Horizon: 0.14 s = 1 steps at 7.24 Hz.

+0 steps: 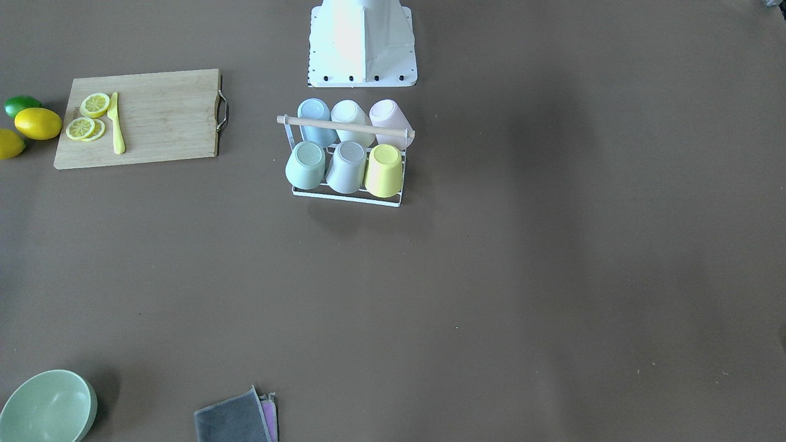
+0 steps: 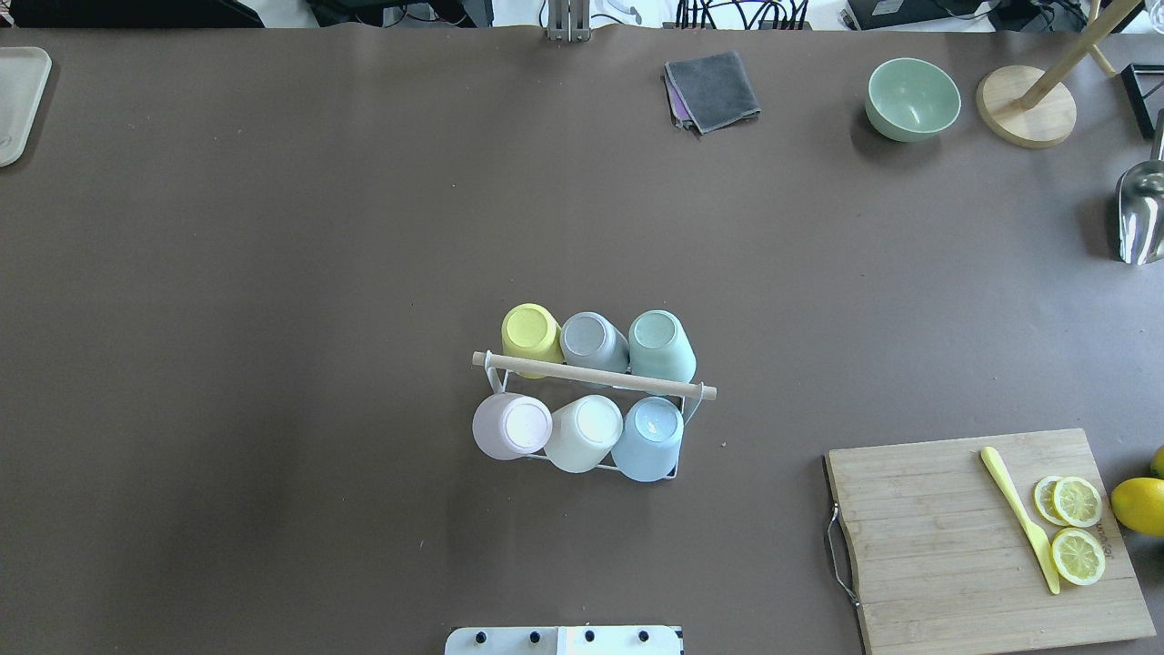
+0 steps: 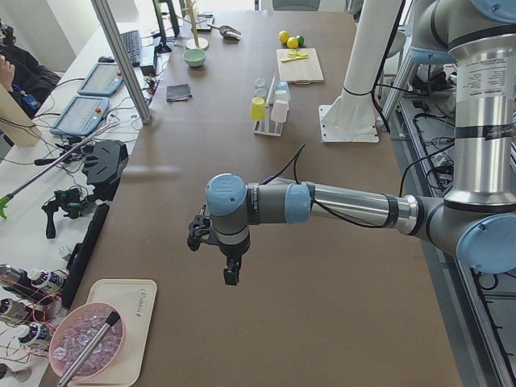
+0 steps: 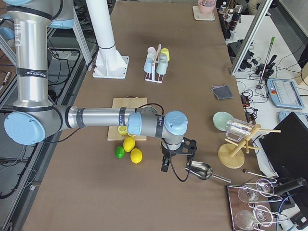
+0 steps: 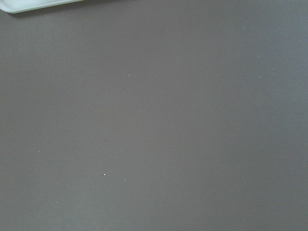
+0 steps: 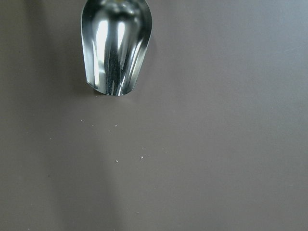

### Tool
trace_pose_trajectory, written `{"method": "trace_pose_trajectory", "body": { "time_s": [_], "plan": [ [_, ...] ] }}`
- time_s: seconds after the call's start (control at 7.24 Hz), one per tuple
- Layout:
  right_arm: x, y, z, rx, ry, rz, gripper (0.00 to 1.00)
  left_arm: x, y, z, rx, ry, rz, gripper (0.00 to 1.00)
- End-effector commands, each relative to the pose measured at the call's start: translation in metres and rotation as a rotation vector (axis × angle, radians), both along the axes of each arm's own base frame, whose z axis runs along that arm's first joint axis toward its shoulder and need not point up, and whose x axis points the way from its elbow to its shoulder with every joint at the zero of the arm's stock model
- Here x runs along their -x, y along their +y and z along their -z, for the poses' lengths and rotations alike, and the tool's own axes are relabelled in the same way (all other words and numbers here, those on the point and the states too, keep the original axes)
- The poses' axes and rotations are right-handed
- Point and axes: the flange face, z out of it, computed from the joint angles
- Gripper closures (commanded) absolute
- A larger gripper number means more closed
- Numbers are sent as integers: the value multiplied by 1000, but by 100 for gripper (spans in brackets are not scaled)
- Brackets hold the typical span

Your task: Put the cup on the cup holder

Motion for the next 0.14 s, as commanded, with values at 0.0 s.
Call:
{"method": "trace_pose_trajectory", "body": {
  "time_s": [0.0],
  "plan": [
    [0,0,0,1,-1,-1,0,6,1,0,-2,2,13,2]
  ]
}}
